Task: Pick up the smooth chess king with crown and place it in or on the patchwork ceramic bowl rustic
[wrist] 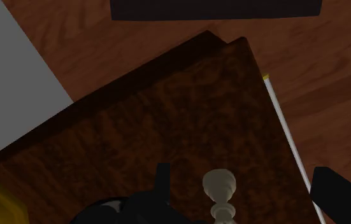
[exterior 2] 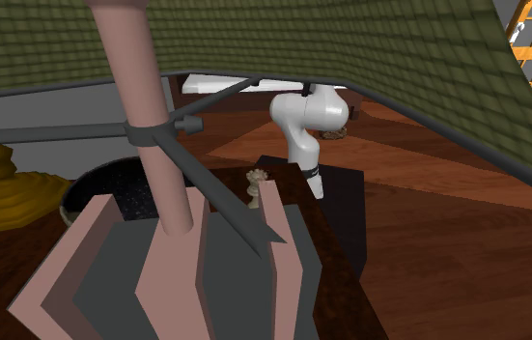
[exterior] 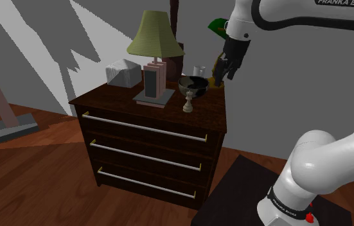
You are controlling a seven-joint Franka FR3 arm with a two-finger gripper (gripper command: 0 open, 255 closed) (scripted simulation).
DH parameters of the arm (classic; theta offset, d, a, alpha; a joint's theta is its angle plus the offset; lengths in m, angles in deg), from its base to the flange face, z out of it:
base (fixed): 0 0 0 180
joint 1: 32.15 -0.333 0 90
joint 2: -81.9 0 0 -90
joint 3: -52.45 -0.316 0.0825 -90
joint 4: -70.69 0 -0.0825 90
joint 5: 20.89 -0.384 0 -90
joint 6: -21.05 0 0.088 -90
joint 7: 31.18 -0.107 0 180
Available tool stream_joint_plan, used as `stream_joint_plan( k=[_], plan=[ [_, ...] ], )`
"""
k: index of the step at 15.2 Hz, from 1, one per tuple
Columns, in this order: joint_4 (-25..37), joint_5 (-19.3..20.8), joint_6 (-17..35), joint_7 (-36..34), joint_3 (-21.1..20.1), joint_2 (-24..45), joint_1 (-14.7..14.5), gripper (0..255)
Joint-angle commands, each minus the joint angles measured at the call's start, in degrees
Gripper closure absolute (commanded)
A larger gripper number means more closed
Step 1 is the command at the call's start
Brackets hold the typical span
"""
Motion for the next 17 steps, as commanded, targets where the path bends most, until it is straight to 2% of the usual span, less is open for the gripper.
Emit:
stream_joint_plan(
  k=[1,7,12,17],
  plan=[
    [0.0,0.0,0.0,0.0,0.0,0.0,0.0,0],
    [-5.9,-1.9,17.2,5.9,4.0,4.9,-2.1,0],
    [-7.8,-4.9,30.9,11.9,7.3,11.7,-4.8,0],
    [-9.3,-5.5,35.7,12.8,7.8,14.5,-5.3,0]
  ],
)
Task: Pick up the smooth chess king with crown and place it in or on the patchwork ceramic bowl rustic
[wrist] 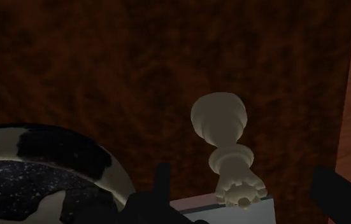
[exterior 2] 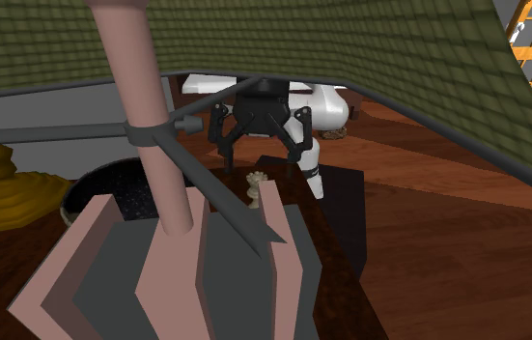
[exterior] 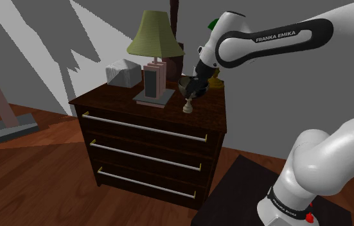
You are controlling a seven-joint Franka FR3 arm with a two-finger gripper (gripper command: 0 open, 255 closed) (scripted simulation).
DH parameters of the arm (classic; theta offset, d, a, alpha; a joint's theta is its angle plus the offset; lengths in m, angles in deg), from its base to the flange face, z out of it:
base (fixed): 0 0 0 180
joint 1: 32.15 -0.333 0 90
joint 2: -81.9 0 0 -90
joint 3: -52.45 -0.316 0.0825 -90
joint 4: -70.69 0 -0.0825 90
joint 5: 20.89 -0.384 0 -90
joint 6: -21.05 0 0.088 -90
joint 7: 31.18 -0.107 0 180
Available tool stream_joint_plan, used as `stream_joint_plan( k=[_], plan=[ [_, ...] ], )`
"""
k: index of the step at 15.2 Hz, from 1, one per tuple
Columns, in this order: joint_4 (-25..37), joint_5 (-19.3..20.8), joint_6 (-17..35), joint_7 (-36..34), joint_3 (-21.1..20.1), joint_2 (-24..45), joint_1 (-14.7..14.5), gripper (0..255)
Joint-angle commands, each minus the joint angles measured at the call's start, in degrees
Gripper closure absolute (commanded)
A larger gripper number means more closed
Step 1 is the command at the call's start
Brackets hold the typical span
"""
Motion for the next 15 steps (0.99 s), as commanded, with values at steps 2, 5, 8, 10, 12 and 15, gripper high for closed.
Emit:
stream_joint_plan(
  k=[2,5,8,10,12,15],
  plan=[
    [-1.2,-0.2,2.9,0.1,0.0,1.6,-0.2,0],
    [-1.7,-0.3,4.2,0.1,0.0,2.4,-0.2,0],
    [-1.7,-0.3,4.2,0.1,0.0,2.4,-0.2,0],
    [-1.7,-0.3,4.2,0.1,0.0,2.4,-0.2,0],
    [-1.7,-0.3,4.1,0.1,0.0,2.4,-0.2,255],
    [-1.7,-0.3,4.1,0.1,0.0,2.4,-0.2,255]
  ],
)
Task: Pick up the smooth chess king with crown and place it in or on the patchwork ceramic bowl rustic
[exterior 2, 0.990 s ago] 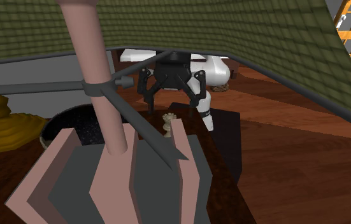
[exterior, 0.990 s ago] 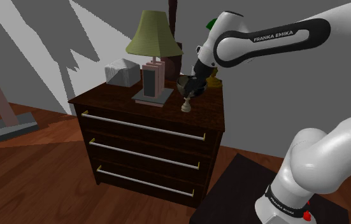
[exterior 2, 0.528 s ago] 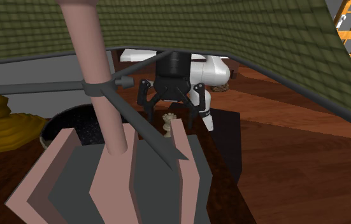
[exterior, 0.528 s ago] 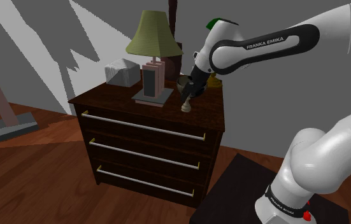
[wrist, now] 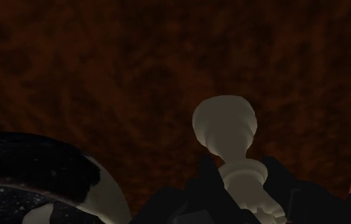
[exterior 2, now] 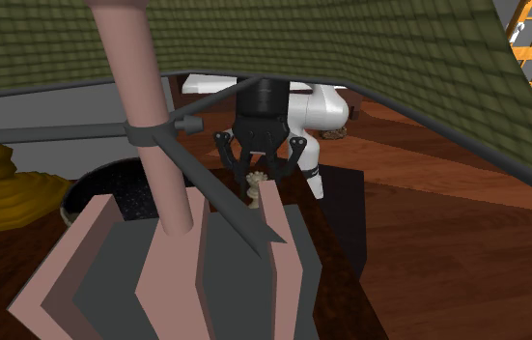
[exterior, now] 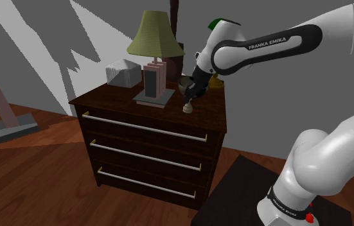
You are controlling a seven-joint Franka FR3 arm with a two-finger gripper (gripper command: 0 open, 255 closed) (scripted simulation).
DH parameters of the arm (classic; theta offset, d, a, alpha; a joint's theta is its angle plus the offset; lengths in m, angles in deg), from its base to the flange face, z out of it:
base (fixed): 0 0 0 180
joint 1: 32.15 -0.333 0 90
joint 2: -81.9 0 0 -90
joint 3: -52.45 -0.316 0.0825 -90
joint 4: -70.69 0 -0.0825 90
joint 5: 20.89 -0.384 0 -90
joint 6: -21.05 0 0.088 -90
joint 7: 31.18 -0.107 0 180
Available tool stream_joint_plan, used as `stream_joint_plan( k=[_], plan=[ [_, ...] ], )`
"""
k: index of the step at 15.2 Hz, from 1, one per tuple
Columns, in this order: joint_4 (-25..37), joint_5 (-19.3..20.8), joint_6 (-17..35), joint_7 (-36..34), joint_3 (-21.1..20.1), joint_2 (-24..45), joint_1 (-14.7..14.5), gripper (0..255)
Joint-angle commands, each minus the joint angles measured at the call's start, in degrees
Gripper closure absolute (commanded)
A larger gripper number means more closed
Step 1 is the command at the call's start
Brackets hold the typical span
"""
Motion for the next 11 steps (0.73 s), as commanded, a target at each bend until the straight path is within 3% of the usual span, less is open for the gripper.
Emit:
stream_joint_plan(
  k=[1,6,11],
  plan=[
    [0.0,0.0,0.0,0.0,0.0,0.0,0.0,255],
    [-0.1,0.0,0.0,0.0,0.0,0.0,0.0,255],
    [3.2,0.1,-4.0,-0.3,-0.1,-0.7,0.0,255]
  ],
)
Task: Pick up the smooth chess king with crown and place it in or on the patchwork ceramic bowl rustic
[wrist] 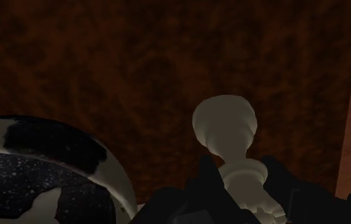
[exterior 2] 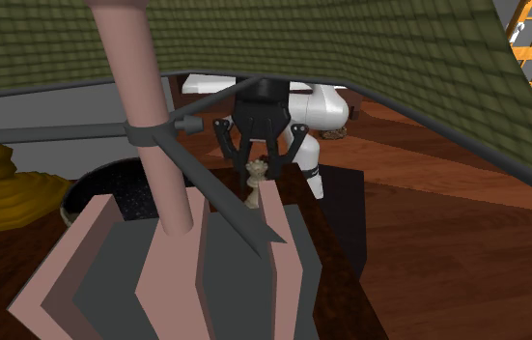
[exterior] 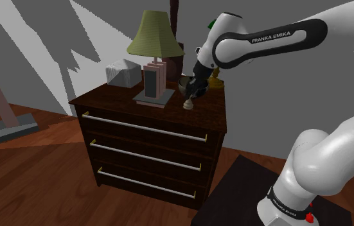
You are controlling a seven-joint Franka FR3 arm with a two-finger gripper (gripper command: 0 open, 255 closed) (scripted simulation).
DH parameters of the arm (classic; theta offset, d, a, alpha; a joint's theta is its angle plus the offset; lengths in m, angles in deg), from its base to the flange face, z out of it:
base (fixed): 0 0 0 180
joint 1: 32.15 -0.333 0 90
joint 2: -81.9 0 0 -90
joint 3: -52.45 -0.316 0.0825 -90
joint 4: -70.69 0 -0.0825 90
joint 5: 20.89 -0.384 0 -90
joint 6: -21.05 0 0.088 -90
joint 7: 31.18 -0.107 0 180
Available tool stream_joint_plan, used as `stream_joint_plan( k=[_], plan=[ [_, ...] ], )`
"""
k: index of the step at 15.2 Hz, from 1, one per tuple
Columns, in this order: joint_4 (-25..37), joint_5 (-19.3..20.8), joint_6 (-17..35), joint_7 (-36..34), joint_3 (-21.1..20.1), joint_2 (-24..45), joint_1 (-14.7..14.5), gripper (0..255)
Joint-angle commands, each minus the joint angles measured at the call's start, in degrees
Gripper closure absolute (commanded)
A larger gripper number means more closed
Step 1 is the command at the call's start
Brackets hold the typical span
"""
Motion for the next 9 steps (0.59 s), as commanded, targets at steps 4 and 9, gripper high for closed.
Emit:
stream_joint_plan(
  k=[4,9],
  plan=[
    [3.7,0.1,-4.0,-0.2,-0.1,-0.4,0.0,255],
    [7.4,0.2,-7.9,-0.4,-0.2,-0.5,0.0,255]
  ],
)
